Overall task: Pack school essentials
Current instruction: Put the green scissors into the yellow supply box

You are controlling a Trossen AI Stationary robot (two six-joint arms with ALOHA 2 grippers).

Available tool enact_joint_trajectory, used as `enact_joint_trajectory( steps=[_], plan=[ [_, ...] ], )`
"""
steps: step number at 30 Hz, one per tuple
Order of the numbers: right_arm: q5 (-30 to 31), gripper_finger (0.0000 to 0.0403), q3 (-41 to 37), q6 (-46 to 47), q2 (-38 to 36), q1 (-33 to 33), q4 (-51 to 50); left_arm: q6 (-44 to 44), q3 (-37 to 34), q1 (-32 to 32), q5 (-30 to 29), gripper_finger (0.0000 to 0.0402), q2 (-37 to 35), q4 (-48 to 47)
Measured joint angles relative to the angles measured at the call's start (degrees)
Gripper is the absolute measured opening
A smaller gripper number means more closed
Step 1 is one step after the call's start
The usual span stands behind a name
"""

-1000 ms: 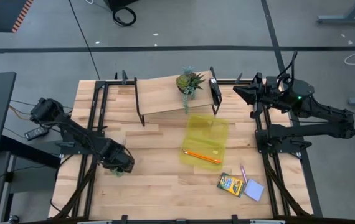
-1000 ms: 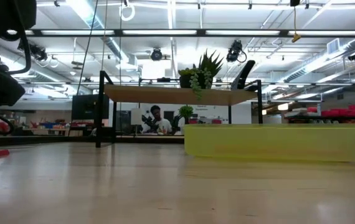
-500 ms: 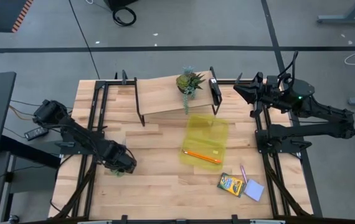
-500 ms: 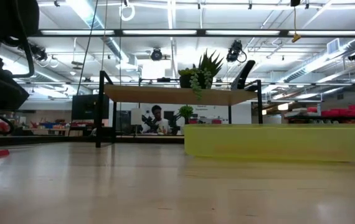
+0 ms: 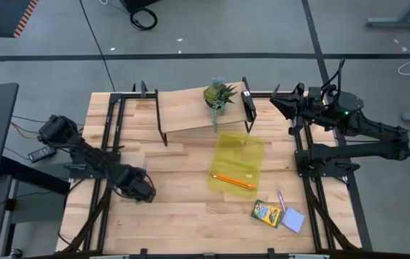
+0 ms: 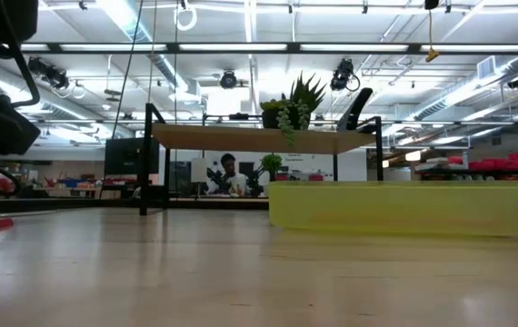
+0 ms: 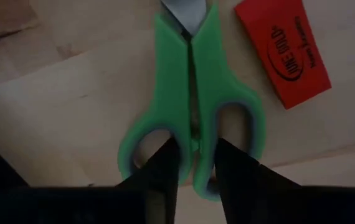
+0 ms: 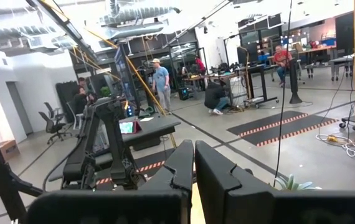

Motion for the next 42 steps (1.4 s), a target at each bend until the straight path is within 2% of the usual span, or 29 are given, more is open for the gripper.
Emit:
enact_joint_trajectory(
  steps=[14, 25, 32, 42],
  plan=[
    [0.0, 0.0023, 0.0, 0.0, 0.0, 0.0, 0.0, -1.5, 1.2, -1.4, -3.2, 0.0068, -0.9, -2.2],
    [0.0, 0.0023, 0.0, 0.0, 0.0, 0.0, 0.0, -3.1, 4.3, -3.4, -4.9, 0.0065, -0.8, -4.5],
    [0.0, 0.0023, 0.0, 0.0, 0.0, 0.0, 0.0, -3.0, 8.0, -4.0, -5.0, 0.0067, -0.9, -9.3],
    [0.0, 0.0023, 0.0, 0.0, 0.6, 0.0, 0.0, 4.9, 11.9, -3.4, -8.6, 0.0068, -0.9, -8.7]
  ],
)
